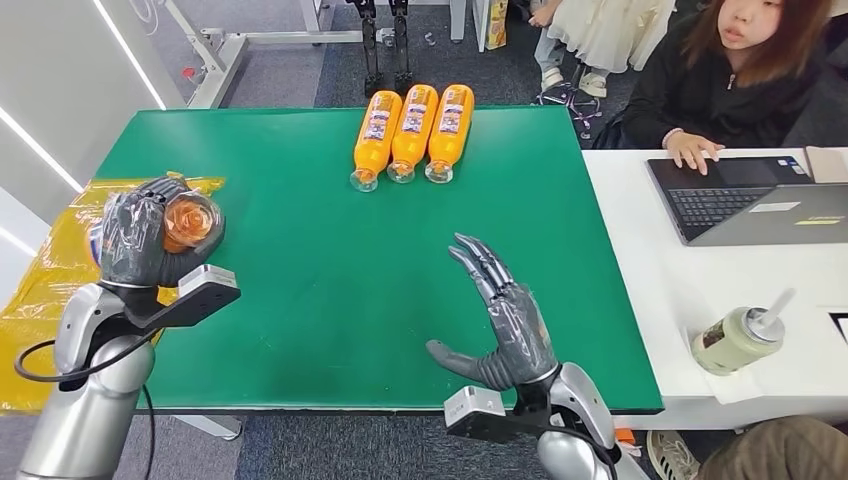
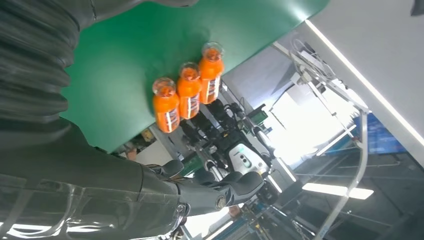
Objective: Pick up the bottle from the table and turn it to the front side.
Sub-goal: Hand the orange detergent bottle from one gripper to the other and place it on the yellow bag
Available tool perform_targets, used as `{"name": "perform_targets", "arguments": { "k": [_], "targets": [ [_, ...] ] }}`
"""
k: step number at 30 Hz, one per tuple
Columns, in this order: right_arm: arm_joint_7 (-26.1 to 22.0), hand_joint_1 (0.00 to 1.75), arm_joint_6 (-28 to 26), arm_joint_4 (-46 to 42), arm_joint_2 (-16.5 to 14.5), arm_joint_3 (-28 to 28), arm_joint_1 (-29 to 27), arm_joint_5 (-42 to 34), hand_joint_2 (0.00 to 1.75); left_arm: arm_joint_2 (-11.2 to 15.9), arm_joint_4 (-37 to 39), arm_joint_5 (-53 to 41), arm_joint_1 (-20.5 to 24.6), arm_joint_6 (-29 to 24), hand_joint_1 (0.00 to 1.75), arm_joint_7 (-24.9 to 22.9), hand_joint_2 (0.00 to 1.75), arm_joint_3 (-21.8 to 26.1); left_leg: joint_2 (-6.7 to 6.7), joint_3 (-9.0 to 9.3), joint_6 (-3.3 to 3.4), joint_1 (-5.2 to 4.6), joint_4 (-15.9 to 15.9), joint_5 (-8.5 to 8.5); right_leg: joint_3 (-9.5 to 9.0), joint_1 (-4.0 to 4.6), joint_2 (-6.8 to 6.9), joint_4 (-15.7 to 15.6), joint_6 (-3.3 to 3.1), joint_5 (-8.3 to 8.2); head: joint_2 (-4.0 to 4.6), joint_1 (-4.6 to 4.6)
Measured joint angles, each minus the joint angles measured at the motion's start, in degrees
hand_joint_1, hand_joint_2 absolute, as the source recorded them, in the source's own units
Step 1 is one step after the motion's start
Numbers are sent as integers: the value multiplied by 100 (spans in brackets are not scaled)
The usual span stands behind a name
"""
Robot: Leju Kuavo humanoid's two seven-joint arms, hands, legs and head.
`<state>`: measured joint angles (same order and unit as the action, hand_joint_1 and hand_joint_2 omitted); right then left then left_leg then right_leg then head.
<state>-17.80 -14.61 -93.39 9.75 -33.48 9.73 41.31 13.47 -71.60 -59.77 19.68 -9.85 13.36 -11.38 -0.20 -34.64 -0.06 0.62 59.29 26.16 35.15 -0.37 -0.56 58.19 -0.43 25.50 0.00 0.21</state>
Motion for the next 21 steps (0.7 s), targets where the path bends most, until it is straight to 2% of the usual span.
{"name": "perform_targets", "arguments": {
  "k": [3, 6, 11, 13, 14, 17, 18, 21],
  "targets": [
    [5, 0, -98, -1, 111, 0, -136, -4, 175, 333, 297, -495, 28, 45, 174, -289, 175, -88, 8, 1, 0, 0, -2, 0, 4, 0, -7, 1, -3, -1, 0, -1],
    [35, 0, -176, -28, 208, 1, -287, -5, 175, 510, 712, -856, 86, 104, 173, -494, 175, -209, 11, 0, 0, -1, -2, 0, 5, 0, -9, 0, -4, -2, 0, 1],
    [81, 0, -231, -150, 336, 4, -497, -10, 175, 502, 1810, -1327, 364, -76, 175, -853, 175, -387, 12, -1, 0, -3, 0, 0, 5, -1, -9, -2, -4, -4, 0, 0],
    [84, 0, -234, -205, 380, 4, -557, -13, 175, 438, 2331, -1447, 509, -217, 165, -942, 175, -434, 12, -1, 0, -3, 0, 0, 4, -1, -9, -3, -4, -5, 0, 0],
    [84, 0, -234, -229, 398, 4, -580, -14, 175, 395, 2581, -1512, 574, -286, 133, -996, 175, -449, 13, -1, 0, -4, 0, 0, 4, -1, -10, -3, -4, -5, 0, 0],
    [84, 0, -204, -277, 438, 4, -606, -36, 175, 255, 3224, -1760, 699, -414, 11, -1249, 175, -501, 17, -1, 0, -4, 1, 0, 5, -2, -14, -3, -6, -6, 0, 0],
    [84, 0, -179, -282, 444, 4, -601, -48, 175, 204, 3402, -1860, 723, -443, 0, -1350, 175, -528, 18, -1, 0, -4, 1, 0, 5, -2, -15, -3, -6, -6, 0, 1],
    [99, 0, -74, -283, 447, 2, -530, -84, 175, 40, 3825, -2037, 762, -492, 0, -1552, 175, -594, 18, -2, 0, -4, 1, 0, 5, -2, -15, -3, -6, -6, 0, 0]
  ]
}}
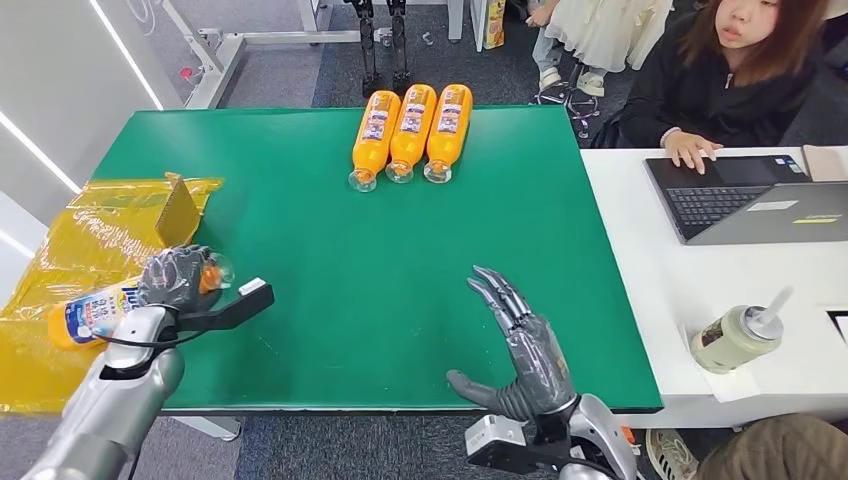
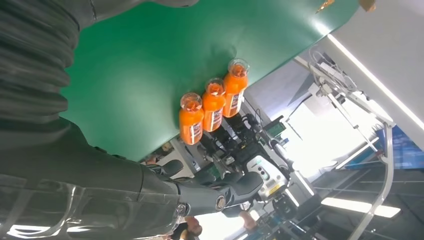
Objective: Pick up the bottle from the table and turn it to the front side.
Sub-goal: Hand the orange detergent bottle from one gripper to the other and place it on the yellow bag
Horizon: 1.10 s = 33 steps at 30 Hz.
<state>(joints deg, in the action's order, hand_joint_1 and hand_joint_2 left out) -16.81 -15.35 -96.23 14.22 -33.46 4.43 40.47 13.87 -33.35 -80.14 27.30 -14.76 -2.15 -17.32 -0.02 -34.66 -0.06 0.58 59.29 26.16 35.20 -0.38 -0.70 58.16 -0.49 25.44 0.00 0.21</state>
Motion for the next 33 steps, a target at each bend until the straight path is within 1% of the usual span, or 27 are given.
{"name": "perform_targets", "arguments": {
  "k": [3, 6, 14, 17, 19, 20, 23, 26, 29, 33],
  "targets": [
    [33, 0, 94, 20, -1, -1, 134, -24, 175, -121, 251, -42, 13, -25, 0, -41, 175, -17, 0, 0, 0, 0, 0, 0, 0, 0, -1, 0, 0, 0, 0, 0],
    [17, 0, 169, 75, 1, -2, 301, -127, 175, -166, 363, -90, 30, -28, 0, -41, 175, -19, 0, 0, 0, 1, 0, 0, 0, 0, 0, 1, -2, -2, 0, 1],
    [-96, 0, 187, 322, -35, -7, 539, -236, 175, -119, 473, -128, 83, -122, 0, 103, 175, -13, -3, -1, -1, 3, -1, -1, -1, 1, 3, 6, -4, -2, 0, 0],
    [-102, 0, 159, 395, -90, -14, 575, -211, 175, -77, 364, -101, 18, -205, 0, 289, 175, 2, -3, -1, -1, 3, -1, -1, 0, 1, 4, 6, -4, -2, 0, 0],
    [-98, 0, 125, 432, -104, -17, 583, -214, 175, -34, 28, 107, -132, -83, 0, 584, 175, 30, -2, -1, -1, 2, -1, -1, 1, 1, 3, 6, -4, -2, 0, 0],
    [-101, 0, 93, 451, -102, -17, 579, -226, 175, 4, -258, 363, -233, 80, 0, 828, 175, 43, -2, -1, -1, 2, -1, -1, 2, 1, 3, 5, -4, -2, 0, 1],
    [-153, 0, -39, 492, -65, -17, 526, -298, 175, 186, -1282, 1553, -485, 810, 0, 1696, 175, 57, -4, -5, -1, 2, 0, -1, 5, 2, 4, 4, -4, -2, 0, 1],
    [-212, 0, -131, 499, -7, -7, 431, -338, 175, 389, -2104, 2651, -536, 1372, 0, 2271, 175, 55, -5, -6, -1, 2, 0, -1, 5, 1, 6, 3, -4, -2, 0, 1],
    [-221, 0, -162, 485, 24, 5, 340, -327, 175, 452, -2673, 3387, -476, 1614, 0, 2603, 175, 46, -6, -4, 0, 1, 0, -1, 4, 1, 8, 2, -4, -3, 0, 1],
    [-195, 0, -167, 427, 44, 11, 240, -300, 175, 368, -2976, 3800, -412, 1590, 0, 2773, 175, 27, -6, -2, 0, 1, 1, -1, 3, 1, 8, 1, -4, -3, 0, 0]
  ]
}}
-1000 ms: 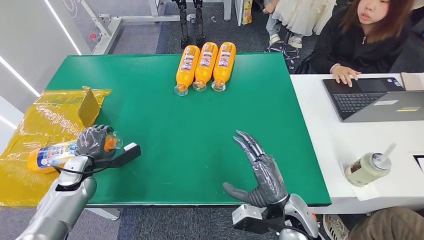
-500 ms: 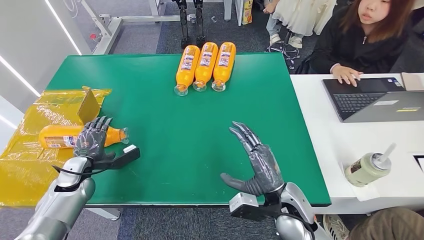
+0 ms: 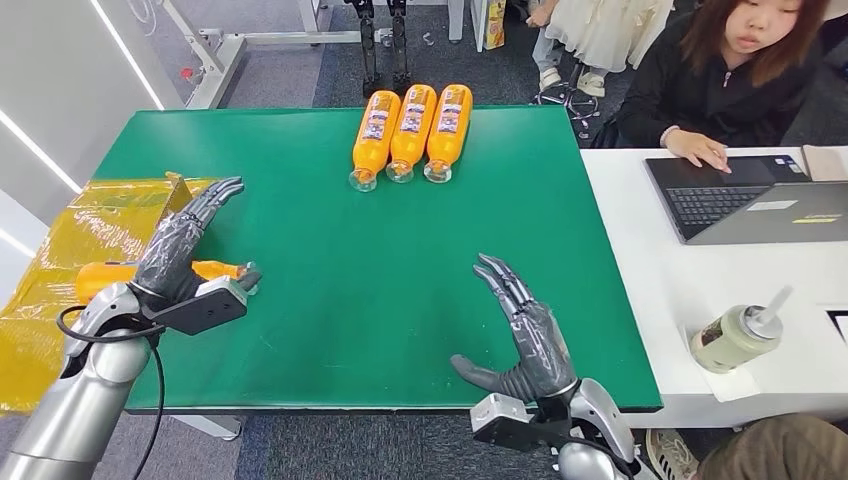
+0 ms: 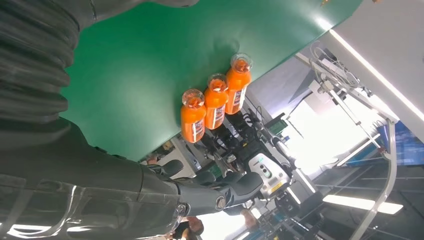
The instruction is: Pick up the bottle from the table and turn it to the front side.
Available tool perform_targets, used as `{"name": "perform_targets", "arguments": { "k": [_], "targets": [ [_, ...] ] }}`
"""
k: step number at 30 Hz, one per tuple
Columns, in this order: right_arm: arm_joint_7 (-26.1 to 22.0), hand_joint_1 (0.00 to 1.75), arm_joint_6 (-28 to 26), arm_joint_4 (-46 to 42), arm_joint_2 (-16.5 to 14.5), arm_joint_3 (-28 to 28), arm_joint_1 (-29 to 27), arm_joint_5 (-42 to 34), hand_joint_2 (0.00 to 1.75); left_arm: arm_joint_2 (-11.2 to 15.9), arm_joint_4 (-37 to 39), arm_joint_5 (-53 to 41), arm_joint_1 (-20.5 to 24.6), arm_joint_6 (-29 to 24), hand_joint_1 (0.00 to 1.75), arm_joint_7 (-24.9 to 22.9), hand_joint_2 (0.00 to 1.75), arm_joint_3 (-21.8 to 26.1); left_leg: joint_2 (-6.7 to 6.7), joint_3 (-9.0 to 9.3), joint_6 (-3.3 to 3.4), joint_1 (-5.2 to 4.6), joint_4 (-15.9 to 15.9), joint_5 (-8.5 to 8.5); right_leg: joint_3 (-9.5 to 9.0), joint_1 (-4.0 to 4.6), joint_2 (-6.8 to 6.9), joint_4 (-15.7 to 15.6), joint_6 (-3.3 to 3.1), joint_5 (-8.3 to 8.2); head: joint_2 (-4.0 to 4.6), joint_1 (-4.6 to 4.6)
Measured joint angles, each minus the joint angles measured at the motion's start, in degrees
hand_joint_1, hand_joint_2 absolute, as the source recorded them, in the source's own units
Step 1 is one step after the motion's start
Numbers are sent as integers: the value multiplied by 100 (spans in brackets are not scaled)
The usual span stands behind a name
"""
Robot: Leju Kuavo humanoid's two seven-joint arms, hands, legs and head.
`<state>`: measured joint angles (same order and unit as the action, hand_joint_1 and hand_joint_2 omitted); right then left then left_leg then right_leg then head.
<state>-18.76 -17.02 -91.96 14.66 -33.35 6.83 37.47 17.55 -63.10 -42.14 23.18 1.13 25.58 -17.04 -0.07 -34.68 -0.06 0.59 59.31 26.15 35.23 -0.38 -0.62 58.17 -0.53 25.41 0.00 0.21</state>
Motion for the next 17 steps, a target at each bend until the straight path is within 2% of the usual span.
{"name": "perform_targets", "arguments": {
  "k": [2, 6, 10, 15, 17],
  "targets": [
    [6, 0, -9, -25, 5, 5, -35, 22, 175, -68, -43, 93, 10, -49, 0, 58, 175, -23, 0, 1, 0, 0, 0, 0, -1, 0, 0, 0, 0, 0, 0, 0],
    [-5, 0, -124, -273, 119, 56, -383, 84, 175, -755, -170, 796, 17, -361, 0, 491, 175, -266, -8, -1, 1, -2, 3, 1, -5, -2, 6, -5, 1, 0, 0, 1],
    [-156, 0, -319, -431, 190, 81, -584, 85, 175, -1312, -146, 1240, -62, -554, 0, 759, 175, -394, -7, -4, 4, -5, 3, 4, -5, -6, 4, -6, 1, 0, 0, 0],
    [-626, 0, -1211, -449, -67, 92, -596, 35, 175, -2290, -126, 2279, -463, -777, 0, 1361, 175, -445, -10, -4, 7, -7, 3, 6, -5, -11, 8, -7, 4, 2, 0, 1],
    [-756, 0, -1462, -445, -206, 92, -601, -52, 175, -2551, -121, 2634, -608, -763, 0, 1425, 175, -478, -9, -4, 7, -7, 3, 6, -4, -11, 6, -7, 4, 2, 0, 0]
  ]
}}
